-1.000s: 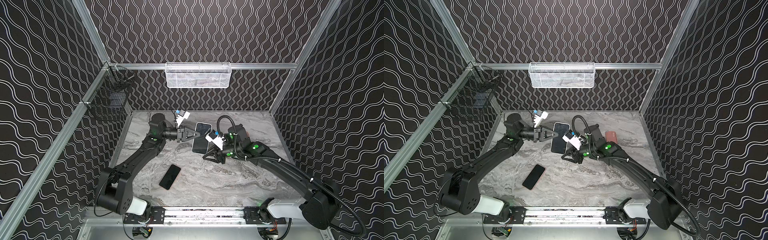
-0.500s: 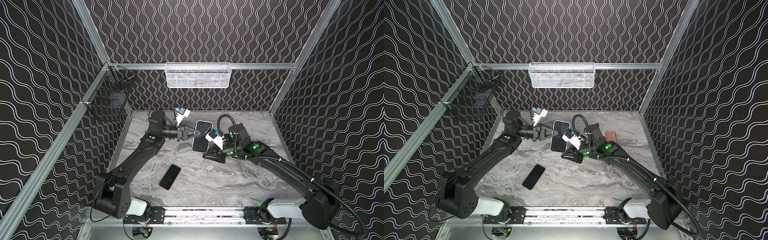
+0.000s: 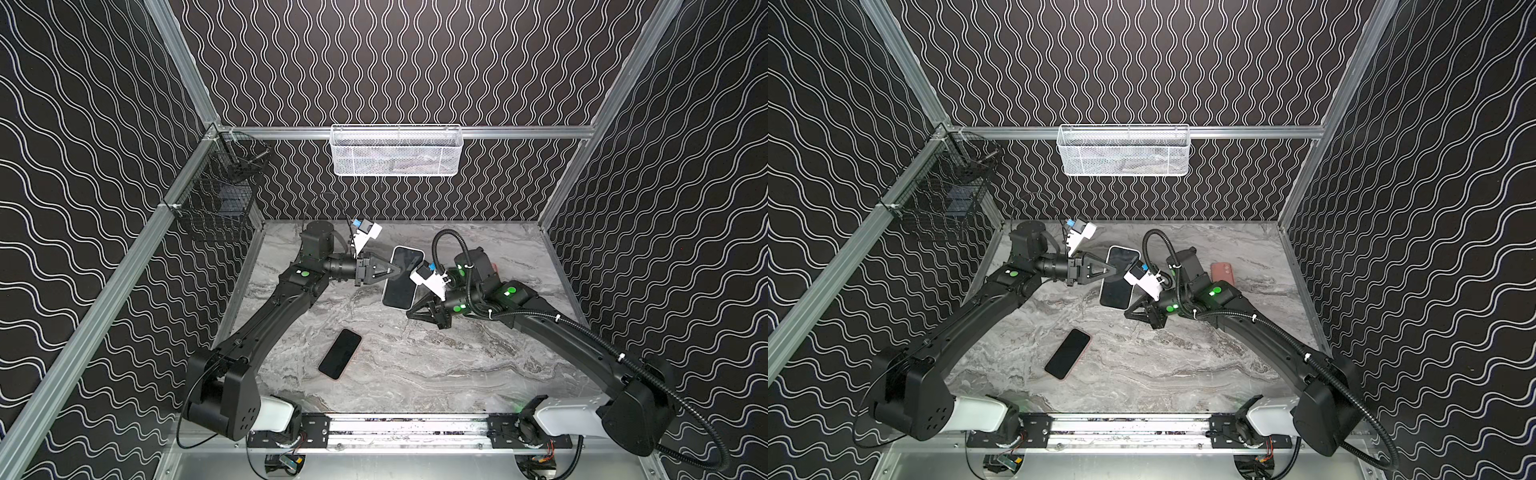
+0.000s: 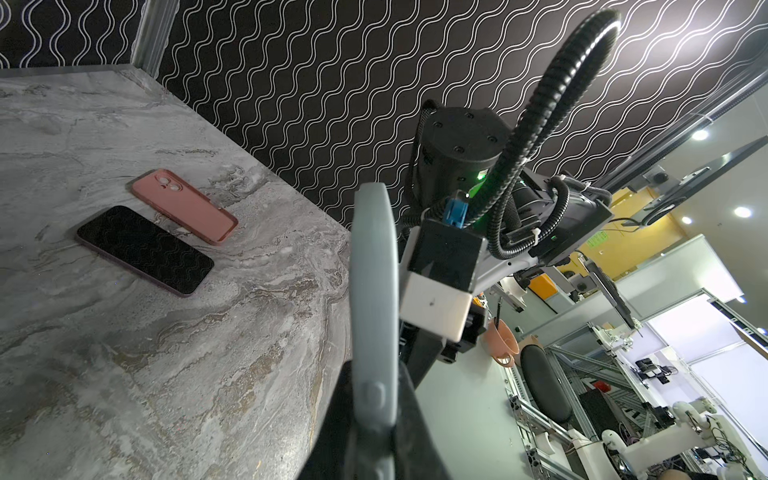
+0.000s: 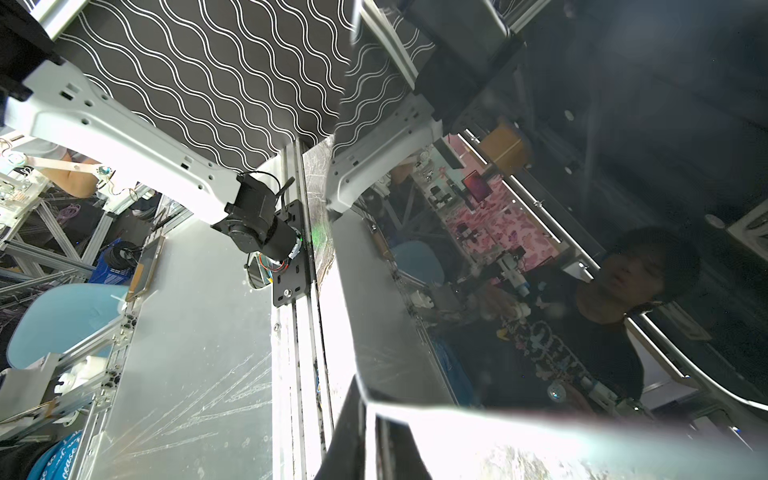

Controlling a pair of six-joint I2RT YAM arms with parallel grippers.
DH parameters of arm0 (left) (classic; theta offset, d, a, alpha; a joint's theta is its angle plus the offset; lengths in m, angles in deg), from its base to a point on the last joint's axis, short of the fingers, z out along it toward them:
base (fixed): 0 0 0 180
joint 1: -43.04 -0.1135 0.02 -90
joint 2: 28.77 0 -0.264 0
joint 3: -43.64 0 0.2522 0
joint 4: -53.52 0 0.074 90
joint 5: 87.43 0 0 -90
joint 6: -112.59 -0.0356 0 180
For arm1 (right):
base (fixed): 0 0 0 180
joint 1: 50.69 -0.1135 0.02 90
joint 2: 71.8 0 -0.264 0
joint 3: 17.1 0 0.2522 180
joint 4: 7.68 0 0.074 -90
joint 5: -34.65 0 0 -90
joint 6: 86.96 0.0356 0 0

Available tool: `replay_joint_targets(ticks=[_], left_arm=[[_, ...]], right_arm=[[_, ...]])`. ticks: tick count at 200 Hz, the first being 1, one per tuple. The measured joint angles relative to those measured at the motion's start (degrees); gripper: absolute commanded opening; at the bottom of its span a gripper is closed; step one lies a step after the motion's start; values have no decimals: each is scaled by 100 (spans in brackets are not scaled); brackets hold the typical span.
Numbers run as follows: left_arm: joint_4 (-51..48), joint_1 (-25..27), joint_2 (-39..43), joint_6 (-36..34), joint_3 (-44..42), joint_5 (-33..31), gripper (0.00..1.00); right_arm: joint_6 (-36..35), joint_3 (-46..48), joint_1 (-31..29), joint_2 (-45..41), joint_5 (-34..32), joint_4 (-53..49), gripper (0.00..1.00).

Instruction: Take the phone out of the phone case

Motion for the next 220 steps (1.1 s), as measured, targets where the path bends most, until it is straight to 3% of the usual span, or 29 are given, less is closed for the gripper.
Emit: replay_joint_targets(ticks=[16,81,174,220], left_arm=[[136,0,13,50,-79,-46,0],[560,0,13,511,-177,-11,0],[994,24,120,938,-352,2,0],[1416,20,118,1259,-420,70,0]], right_arm=[[70,61,-2,-33,96,48,27],[306,164,48,-105,400,258,27],[575,310,289,-149,540,1178,40],[553,310,304,-109,520,1268,37]])
